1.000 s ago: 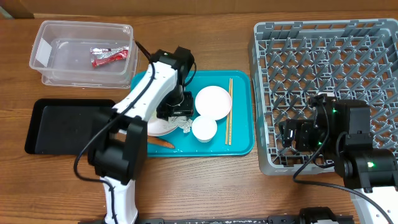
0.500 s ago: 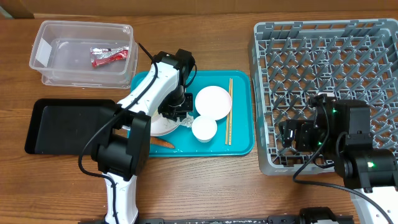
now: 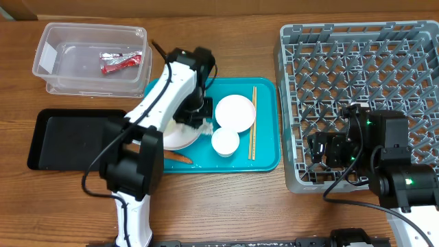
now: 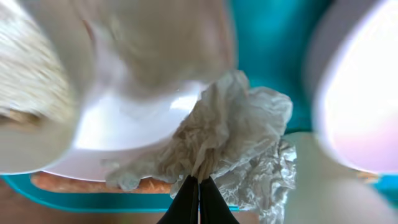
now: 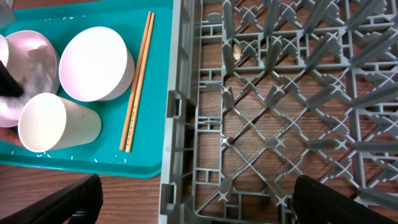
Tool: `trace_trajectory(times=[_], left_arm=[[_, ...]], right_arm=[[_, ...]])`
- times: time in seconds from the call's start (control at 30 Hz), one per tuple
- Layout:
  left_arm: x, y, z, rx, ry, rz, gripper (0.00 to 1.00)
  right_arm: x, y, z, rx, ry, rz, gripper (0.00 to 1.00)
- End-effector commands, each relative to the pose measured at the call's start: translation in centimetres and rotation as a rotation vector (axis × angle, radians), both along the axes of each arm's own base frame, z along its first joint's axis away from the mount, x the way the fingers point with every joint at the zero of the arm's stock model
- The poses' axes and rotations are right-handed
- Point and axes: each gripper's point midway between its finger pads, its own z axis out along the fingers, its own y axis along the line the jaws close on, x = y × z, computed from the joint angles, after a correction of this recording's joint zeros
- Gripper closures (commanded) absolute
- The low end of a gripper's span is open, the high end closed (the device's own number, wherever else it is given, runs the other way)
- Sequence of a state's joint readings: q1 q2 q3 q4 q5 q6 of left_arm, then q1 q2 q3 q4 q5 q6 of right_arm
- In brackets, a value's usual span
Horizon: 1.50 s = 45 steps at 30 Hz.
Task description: Sort waste into correct bins and load items into the dishwasher
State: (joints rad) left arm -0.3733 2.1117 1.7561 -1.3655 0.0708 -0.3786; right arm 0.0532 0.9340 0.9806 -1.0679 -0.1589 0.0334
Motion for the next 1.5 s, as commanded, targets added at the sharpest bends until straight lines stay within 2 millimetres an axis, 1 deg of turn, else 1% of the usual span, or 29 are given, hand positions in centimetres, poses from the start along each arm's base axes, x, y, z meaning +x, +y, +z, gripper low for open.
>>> trace_trajectory(times=[0.0, 0.03, 0.1, 0.13, 0.17, 0.37, 0.47, 0.57, 0.63, 0.7, 0.73, 0.77, 0.83, 0.9, 0.93, 0.97, 1.0, 1.03, 1.07, 1.1, 1.13, 1.17, 1.2, 1.23, 1.3, 1.37, 1.4, 1.47], left_arm=[[3.2, 0.6, 7.3, -0.039, -0.239, -0.014, 0.96], [3.9, 1.3, 8.7, -0.033, -0.291, 0.001, 0.96], [5.0, 2.8, 10.7, -0.015, -0.368, 0.032, 0.96], [6.3, 4.8, 12.4, 0.012, -0.447, 0.079, 0.96], [7.0, 5.9, 13.1, 0.025, -0.488, 0.104, 0.96], [12.0, 12.6, 15.2, 0.092, -0.686, 0.266, 0.96], [14.2, 15.2, 15.9, 0.095, -0.769, 0.331, 0.96], [15.8, 17.5, 16.0, 0.103, -0.820, 0.381, 0.96], [16.8, 19.0, 15.5, 0.112, -0.838, 0.409, 0.96], [17.5, 20.3, 14.4, 0.122, -0.837, 0.432, 0.96], [17.8, 20.7, 13.8, 0.126, -0.832, 0.440, 0.92], [18.1, 21.1, 13.2, 0.130, -0.826, 0.446, 0.85], [18.6, 21.7, 12.3, 0.133, -0.822, 0.455, 0.68], [19.0, 21.8, 12.3, 0.118, -0.833, 0.459, 0.57], [19.1, 21.8, 12.6, 0.109, -0.844, 0.458, 0.50], [19.2, 21.6, 13.2, 0.094, -0.858, 0.456, 0.47], [19.3, 21.4, 13.7, 0.081, -0.867, 0.454, 0.48], [19.2, 20.7, 14.4, 0.046, -0.874, 0.443, 0.50], [19.0, 19.8, 15.0, 0.000, -0.869, 0.428, 0.51], [18.4, 18.4, 15.5, -0.062, -0.849, 0.407, 0.53], [17.7, 17.0, 15.7, -0.120, -0.821, 0.387, 0.55], [16.6, 15.0, 15.8, -0.197, -0.770, 0.369, 0.58], [15.3, 13.3, 15.6, -0.255, -0.715, 0.349, 0.58], [14.1, 12.0, 15.3, -0.283, -0.659, 0.332, 0.58], [11.2, 9.8, 13.8, -0.274, -0.526, 0.306, 0.58], [8.5, 7.9, 12.2, -0.240, -0.396, 0.292, 0.53], [6.5, 6.6, 11.2, -0.202, -0.308, 0.304, 0.51], [5.0, 5.0, 10.5, -0.172, -0.246, 0.314, 0.50]], right_arm=[[0.3, 0.0, 1.3, 0.004, -0.037, -0.003, 0.00], [0.4, 0.0, 1.3, 0.004, -0.037, -0.003, 0.00], [0.4, 0.0, 1.3, 0.004, -0.037, -0.003, 0.00], [0.4, 0.0, 1.3, 0.004, -0.037, -0.003, 0.00], [0.4, 0.0, 1.3, 0.004, -0.037, -0.003, 0.00], [0.4, 0.1, 1.3, 0.004, -0.037, -0.003, 0.00], [0.4, 0.1, 1.3, 0.004, -0.037, -0.003, 0.00], [0.4, 0.1, 1.3, 0.004, -0.037, -0.003, 0.00], [0.4, 0.1, 1.3, 0.004, -0.037, -0.003, 0.00], [0.4, 0.1, 1.3, 0.004, -0.037, -0.003, 0.00], [0.4, 0.1, 1.3, 0.004, -0.037, -0.003, 0.00], [0.4, 0.0, 1.3, 0.004, -0.037, -0.003, 0.00], [0.4, 0.1, 1.3, 0.004, -0.038, -0.002, 0.00], [0.4, 0.1, 1.3, 0.004, -0.036, -0.003, 0.00], [0.3, 0.1, 1.3, 0.004, -0.036, -0.003, 0.00], [0.4, 0.1, 1.3, 0.004, -0.036, -0.003, 0.00], [0.3, 0.0, 1.3, 0.004, -0.037, -0.003, 0.00], [0.3, 0.0, 1.3, 0.004, -0.037, -0.003, 0.00], [0.4, 0.0, 1.3, 0.004, -0.036, -0.003, 0.00], [0.4, 0.1, 1.3, 0.004, -0.036, -0.003, 0.00], [0.4, 0.1, 1.3, 0.004, -0.036, -0.003, 0.00], [0.4, 0.0, 1.3, 0.004, -0.037, -0.003, 0.00], [0.4, 0.0, 1.3, 0.004, -0.037, -0.003, 0.00], [0.4, 0.0, 1.3, 0.004, -0.038, -0.003, 0.00], [0.4, 0.1, 1.3, 0.004, -0.040, -0.002, 0.00], [0.4, 0.1, 1.3, 0.004, -0.040, -0.002, 0.00], [0.4, 0.1, 1.3, 0.004, -0.040, -0.002, 0.00], [0.4, 0.1, 1.3, 0.004, -0.040, -0.002, 0.00]])
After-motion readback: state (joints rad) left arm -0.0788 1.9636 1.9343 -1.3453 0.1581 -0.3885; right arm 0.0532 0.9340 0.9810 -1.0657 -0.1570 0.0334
